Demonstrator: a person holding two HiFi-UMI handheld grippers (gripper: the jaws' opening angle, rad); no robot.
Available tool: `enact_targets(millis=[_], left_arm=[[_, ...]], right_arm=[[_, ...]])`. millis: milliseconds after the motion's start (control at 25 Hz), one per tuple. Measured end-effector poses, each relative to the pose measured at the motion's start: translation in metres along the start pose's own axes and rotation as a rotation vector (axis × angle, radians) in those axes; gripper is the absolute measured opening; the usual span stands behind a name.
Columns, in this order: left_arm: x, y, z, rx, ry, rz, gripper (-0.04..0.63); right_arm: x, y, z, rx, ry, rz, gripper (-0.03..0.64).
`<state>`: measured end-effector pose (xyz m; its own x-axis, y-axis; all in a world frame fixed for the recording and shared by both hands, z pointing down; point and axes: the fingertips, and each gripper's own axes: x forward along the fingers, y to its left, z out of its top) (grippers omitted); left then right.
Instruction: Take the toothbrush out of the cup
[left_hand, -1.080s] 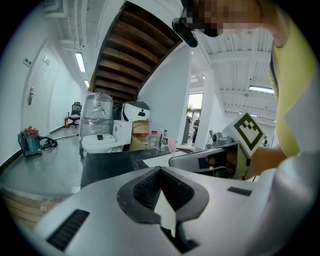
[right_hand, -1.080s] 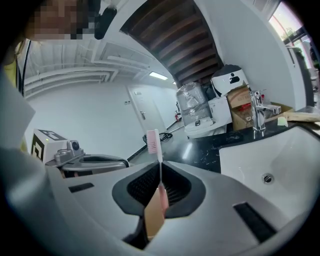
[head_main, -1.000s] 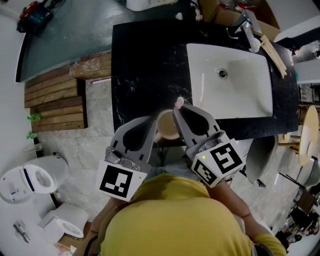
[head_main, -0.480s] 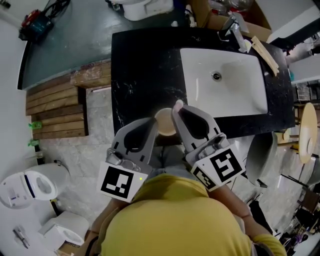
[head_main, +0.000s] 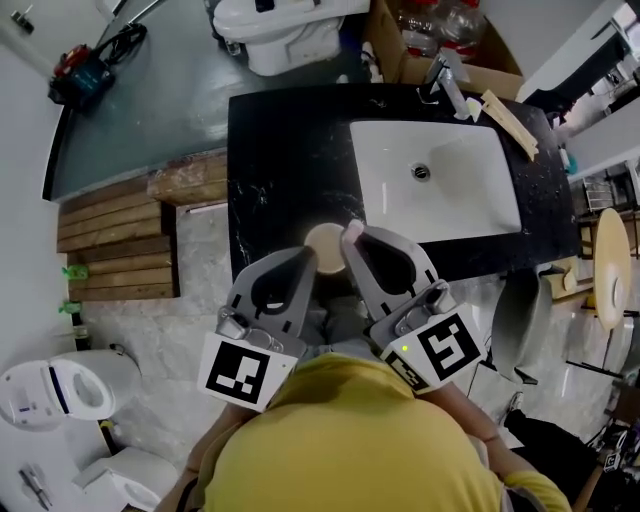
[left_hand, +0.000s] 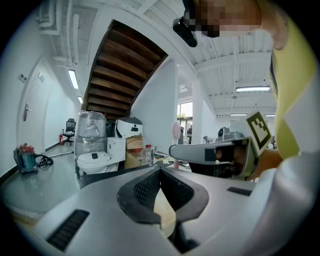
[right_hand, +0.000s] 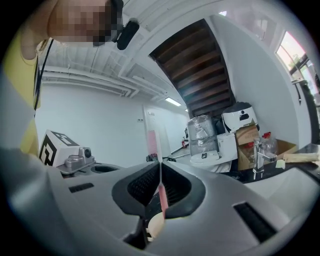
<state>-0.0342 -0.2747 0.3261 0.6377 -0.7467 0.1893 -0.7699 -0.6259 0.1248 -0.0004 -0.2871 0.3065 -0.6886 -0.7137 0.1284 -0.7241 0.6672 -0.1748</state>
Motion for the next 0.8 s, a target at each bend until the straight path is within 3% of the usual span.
enact_targets(millis=[800], left_arm=[[-0.034,-0.027,0.036,0.081,-0.109,0.004,0.011]], right_arm=[[-0.042,0.042,0.032,-0.074,-0.109,0.037,0.029]])
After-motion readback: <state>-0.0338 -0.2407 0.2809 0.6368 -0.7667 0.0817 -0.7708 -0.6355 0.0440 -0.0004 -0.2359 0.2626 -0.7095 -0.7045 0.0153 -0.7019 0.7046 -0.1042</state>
